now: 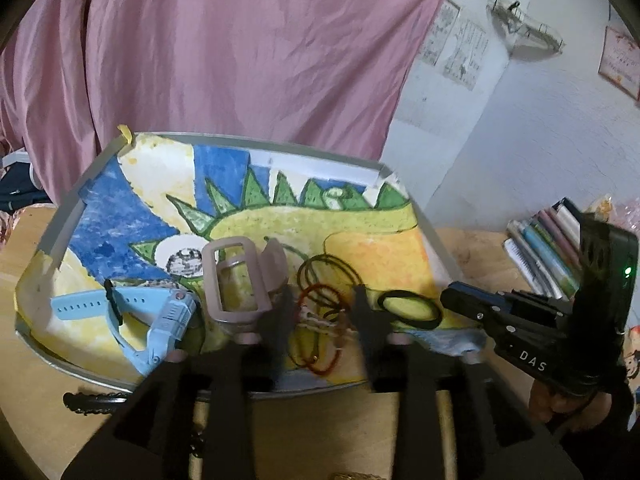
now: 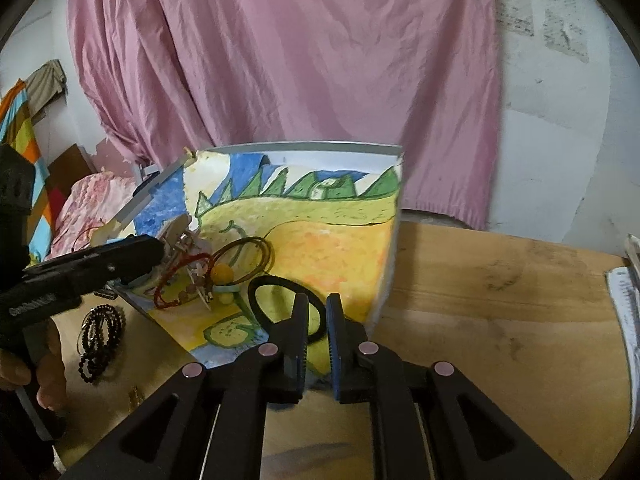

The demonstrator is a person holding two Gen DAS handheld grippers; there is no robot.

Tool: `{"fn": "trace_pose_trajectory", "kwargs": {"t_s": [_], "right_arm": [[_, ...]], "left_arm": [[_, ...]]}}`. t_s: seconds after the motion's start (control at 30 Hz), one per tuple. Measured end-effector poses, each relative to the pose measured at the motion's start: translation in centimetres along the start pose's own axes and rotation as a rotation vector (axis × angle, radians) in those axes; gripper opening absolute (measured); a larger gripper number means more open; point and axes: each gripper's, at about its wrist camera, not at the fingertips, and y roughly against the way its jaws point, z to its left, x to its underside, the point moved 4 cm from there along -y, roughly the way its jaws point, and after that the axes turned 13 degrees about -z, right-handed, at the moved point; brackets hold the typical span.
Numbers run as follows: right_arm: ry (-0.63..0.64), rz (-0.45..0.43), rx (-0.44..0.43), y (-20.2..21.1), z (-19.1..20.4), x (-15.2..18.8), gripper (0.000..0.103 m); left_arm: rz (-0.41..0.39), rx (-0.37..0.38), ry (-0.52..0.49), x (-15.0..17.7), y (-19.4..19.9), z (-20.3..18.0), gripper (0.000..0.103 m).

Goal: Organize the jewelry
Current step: 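Lower the bracelet into the tray with the left tool while the right tool drops the hair tie there, then withdraw both open tools from the tray back over the table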

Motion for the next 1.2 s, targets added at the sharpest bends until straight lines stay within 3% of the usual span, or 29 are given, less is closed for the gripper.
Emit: {"fn": "trace_pose_trajectory", "kwargs": {"t_s": [0.13,0.17,0.3,0.53,0.57,0.63,0.77,0.9,1.03,1.2], "right_arm": [[-0.004,-0.023,0.021,1.8,0.0,-0.1,0.018],[-0.005,-0.034,0.024,2.3,0.1,-0.1,0.024],[-0.003,-0.090,0.029,4.7,0.9,-0.5,0.048],[0.002,-0.193,0.039,9.0,3.4,-0.4,0.090],[0.002,-0.211,0.035,9.7,3.9,-0.2,0.097],[0.004,-0.235,0.024,11.0,5.0,0.3,0.102],[0.018,-0.254,0.004,12.9,7.4,1.8,0.103],[0.056,-0.331,0.019,15.5,9.8,3.4,0.103],[0.050,-0.416,0.011,17.4,11.5,4.6,0.103],[0.062,-0.487,0.009,18.9,13.4,6.1,0.103]], "left_arm": [[-0.031,0.000,-0.003,-0.5,1.4,-0.5,0.036],[-0.036,-0.002,-0.006,-0.5,1.8,-0.6,0.036],[-0.084,-0.012,-0.005,-0.5,4.2,-0.9,0.063],[-0.132,-0.029,-0.024,0.0,8.7,-1.1,0.068],[-0.137,-0.028,-0.031,0.3,9.4,-1.1,0.077],[-0.163,-0.012,-0.033,1.0,11.3,-1.0,0.089],[-0.204,0.019,-0.010,2.1,14.8,-0.5,0.091],[-0.237,0.025,0.020,3.2,18.4,0.4,0.093],[-0.281,-0.013,0.006,4.2,21.7,1.1,0.094],[-0.318,-0.129,-0.053,6.1,24.3,1.8,0.097]]}}
